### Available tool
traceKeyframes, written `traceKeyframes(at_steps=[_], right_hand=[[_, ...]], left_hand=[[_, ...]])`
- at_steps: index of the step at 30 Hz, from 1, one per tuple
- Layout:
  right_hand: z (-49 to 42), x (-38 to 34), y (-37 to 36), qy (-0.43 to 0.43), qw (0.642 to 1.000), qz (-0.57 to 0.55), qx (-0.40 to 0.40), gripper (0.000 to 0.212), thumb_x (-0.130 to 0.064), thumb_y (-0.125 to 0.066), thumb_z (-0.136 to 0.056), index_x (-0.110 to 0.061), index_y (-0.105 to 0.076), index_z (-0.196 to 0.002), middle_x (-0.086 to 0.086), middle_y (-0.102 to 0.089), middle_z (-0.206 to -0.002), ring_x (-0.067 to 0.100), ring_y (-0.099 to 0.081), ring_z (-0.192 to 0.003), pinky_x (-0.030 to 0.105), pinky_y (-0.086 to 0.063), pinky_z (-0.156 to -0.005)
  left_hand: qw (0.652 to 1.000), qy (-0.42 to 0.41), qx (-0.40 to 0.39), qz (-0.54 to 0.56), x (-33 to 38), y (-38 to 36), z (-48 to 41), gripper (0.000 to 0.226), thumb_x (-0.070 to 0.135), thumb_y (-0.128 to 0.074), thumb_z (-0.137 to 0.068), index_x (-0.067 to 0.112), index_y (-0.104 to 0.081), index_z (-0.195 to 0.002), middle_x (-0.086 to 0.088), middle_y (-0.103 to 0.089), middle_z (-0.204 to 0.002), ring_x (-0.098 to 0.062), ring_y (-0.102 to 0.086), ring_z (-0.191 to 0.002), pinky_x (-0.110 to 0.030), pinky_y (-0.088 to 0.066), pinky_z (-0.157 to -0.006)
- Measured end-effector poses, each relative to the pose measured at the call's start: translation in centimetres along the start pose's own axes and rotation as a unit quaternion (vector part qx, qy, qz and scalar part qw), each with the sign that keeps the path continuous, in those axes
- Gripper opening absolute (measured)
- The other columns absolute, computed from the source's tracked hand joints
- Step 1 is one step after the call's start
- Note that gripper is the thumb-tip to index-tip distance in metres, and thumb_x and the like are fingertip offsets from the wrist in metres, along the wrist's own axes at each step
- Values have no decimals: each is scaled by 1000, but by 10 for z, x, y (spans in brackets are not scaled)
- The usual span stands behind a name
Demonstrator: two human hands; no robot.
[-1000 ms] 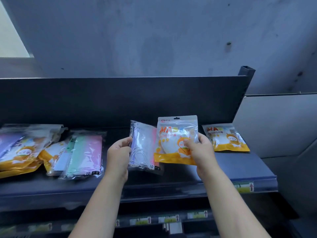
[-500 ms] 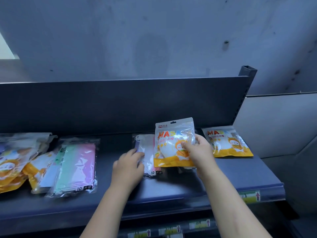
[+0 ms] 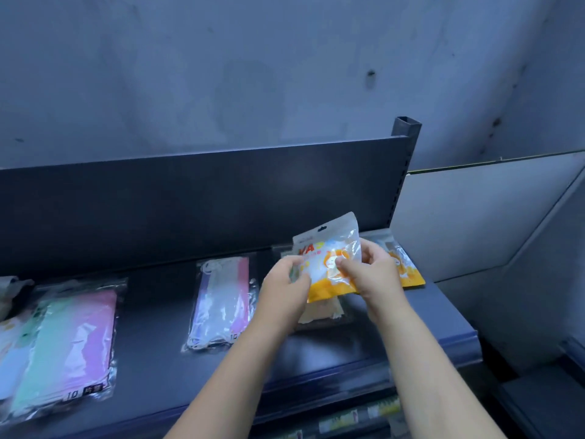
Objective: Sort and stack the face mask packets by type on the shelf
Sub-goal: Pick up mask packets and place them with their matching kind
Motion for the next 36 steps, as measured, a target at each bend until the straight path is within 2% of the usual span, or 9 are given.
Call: traceKeyframes(at_steps=[5, 8, 11, 14, 19, 26, 30, 33, 36], right_hand=[[-29, -2, 59, 2, 999, -39, 31, 46, -3, -79, -89, -20, -63, -128, 3, -80, -104, 16, -79, -86, 40, -66, -73], [-46, -5, 90, 37, 995, 73, 62, 54, -21, -79, -86, -19, -63, -138, -1, -76, -113, 17, -75, -102, 46, -62, -92], [-60, -8, 103, 59, 974, 213, 40, 52, -31, -70, -91, -21, -62, -142, 2, -70, -135, 23, -65, -125, 44, -52, -108], [-75, -4, 108, 66, 947, 314, 6, 43, -26, -63, -100, -14, -63, -141, 9, -67, -138, 28, -60, -129, 37, -47, -108], [-86, 13, 109, 57, 928, 367, -26, 36, -28, -59, -100, -16, -64, -134, 9, -64, -133, 30, -60, -123, 40, -48, -102], [-90, 8, 105, 121, 884, 451, -7, 34, -28, -56, -98, -12, -61, -128, 8, -59, -134, 31, -52, -128, 43, -46, -102], [-86, 2, 94, 172, 833, 526, -22, 48, -34, -47, -101, -13, -55, -143, 5, -48, -158, 29, -26, -157, 47, -22, -127], [-77, -7, 79, 216, 796, 563, -48, 53, -39, -45, -106, -18, -45, -155, 0, -33, -169, 23, -12, -162, 45, -9, -130], [-66, -13, 62, 221, 797, 558, -60, 58, -46, -33, -106, -20, -41, -157, -1, -32, -170, 21, -10, -163, 44, -10, -131]], left_hand=[[999, -29, 16, -33, 24, -49, -8, 30, 23, -60, -96, 27, -67, -125, 10, -65, -128, -8, -63, -114, -29, -53, -97], [999, -20, 8, -37, 34, -86, -12, 39, 13, -62, -92, 25, -63, -128, 10, -64, -129, -1, -63, -98, -14, -48, -79], [997, -14, -9, -76, 37, -122, -19, 49, 9, -64, -88, 20, -61, -136, 6, -60, -134, -6, -61, -105, -11, -46, -83], [988, -2, -2, -156, 30, -145, -24, 51, 13, -63, -83, 13, -62, -134, -3, -61, -133, -23, -60, -118, -31, -48, -102], [968, -22, 23, -248, 17, -162, -29, 45, 25, -56, -73, 8, -65, -115, -8, -60, -130, -33, -58, -111, -47, -47, -102], [965, -46, 4, -259, 19, -167, -35, 44, 19, -61, -91, 6, -62, -133, -9, -47, -157, -28, -39, -147, -36, -28, -123], [957, -71, 4, -280, 18, -165, -38, 44, 22, -58, -91, 9, -61, -133, -7, -49, -156, -27, -41, -146, -35, -31, -122], [945, -103, 66, -304, 30, -145, -38, 49, 31, -48, -91, 14, -60, -136, -2, -54, -150, -25, -46, -141, -37, -38, -117], [932, -107, 92, -335, 32, -124, -41, 50, 35, -46, -91, 13, -62, -132, -6, -56, -150, -30, -44, -145, -42, -38, -118]])
Point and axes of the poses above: each hand's wrist, its own z-axis away from the middle knuckle, its own y-axis out of the back of the hand, x = y × z, the point moved 8 cm from there along -z, towards the middle knuckle
